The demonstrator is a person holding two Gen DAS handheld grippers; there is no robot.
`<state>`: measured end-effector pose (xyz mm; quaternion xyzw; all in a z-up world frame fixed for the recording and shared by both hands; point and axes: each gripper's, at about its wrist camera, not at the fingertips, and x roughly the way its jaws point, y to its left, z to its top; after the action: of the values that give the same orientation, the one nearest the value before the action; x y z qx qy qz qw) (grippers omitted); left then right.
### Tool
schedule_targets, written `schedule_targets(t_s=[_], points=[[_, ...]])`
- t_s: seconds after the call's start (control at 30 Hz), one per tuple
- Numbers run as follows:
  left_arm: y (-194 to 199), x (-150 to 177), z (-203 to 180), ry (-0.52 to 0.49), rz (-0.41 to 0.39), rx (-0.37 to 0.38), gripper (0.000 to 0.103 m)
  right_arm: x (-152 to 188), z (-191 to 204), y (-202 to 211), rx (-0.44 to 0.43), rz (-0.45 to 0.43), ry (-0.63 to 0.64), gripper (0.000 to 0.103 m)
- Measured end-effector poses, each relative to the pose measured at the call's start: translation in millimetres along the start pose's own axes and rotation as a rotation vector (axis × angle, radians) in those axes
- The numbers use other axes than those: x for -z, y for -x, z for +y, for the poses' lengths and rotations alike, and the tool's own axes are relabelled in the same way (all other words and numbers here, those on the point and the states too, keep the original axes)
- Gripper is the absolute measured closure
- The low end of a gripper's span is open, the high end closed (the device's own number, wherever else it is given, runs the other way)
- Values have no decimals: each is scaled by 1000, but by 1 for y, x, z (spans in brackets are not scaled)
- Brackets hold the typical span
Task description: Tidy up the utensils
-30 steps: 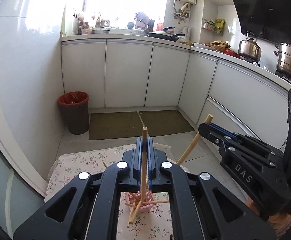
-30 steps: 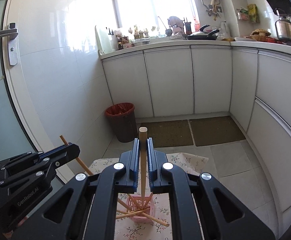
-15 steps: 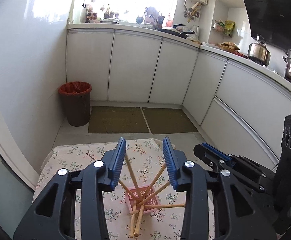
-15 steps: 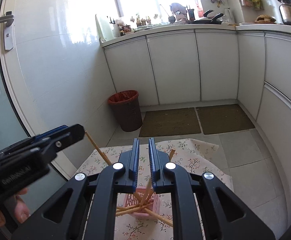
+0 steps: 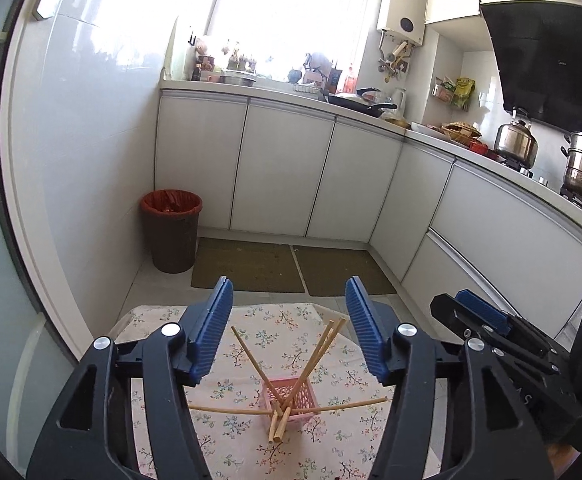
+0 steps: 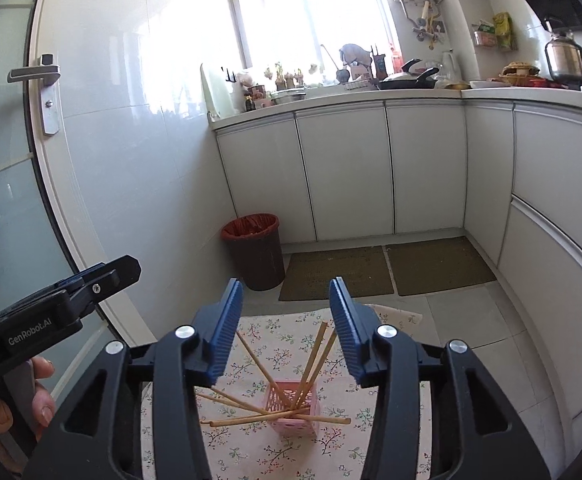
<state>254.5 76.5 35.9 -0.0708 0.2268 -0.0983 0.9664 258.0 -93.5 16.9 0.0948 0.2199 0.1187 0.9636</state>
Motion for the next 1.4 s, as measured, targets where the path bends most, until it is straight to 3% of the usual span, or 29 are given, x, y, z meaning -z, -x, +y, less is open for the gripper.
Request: schedule_targets(t_s=[0.17,0.3,0.37,0.43,0.5,0.7,0.87,0.93,1.1,1.17,1.27,1.4], points=[[23,-2,8,23,-22,-10,40,-1,6,23,-6,-30,-5,33],[32,0,22,67,-17,-29,33,1,6,32,9,-57,-12,22],[34,5,33,113,-12,-45,17,6,2,40,13,-75,-40,9],[29,13,51,186,11,-84,7,14,-3,51,28,-104,-68,7],[15,22,72,249,93,-121,7,27,-11,61,64,-126,-87,7],[-57,85,146,435,447,-298,7,75,-31,78,186,-121,-24,7],[-106,157,203,642,737,-356,7,114,-42,73,200,-18,6,7],[-118,183,219,695,798,-374,7,126,-49,66,188,38,-13,7],[-143,219,248,785,850,-467,13,154,-66,51,161,148,-68,7],[-153,225,254,798,859,-502,24,160,-71,47,165,165,-77,7],[-169,234,252,791,865,-565,40,166,-81,43,161,186,-104,7],[-184,233,241,727,831,-678,43,167,-92,39,168,201,-125,7]])
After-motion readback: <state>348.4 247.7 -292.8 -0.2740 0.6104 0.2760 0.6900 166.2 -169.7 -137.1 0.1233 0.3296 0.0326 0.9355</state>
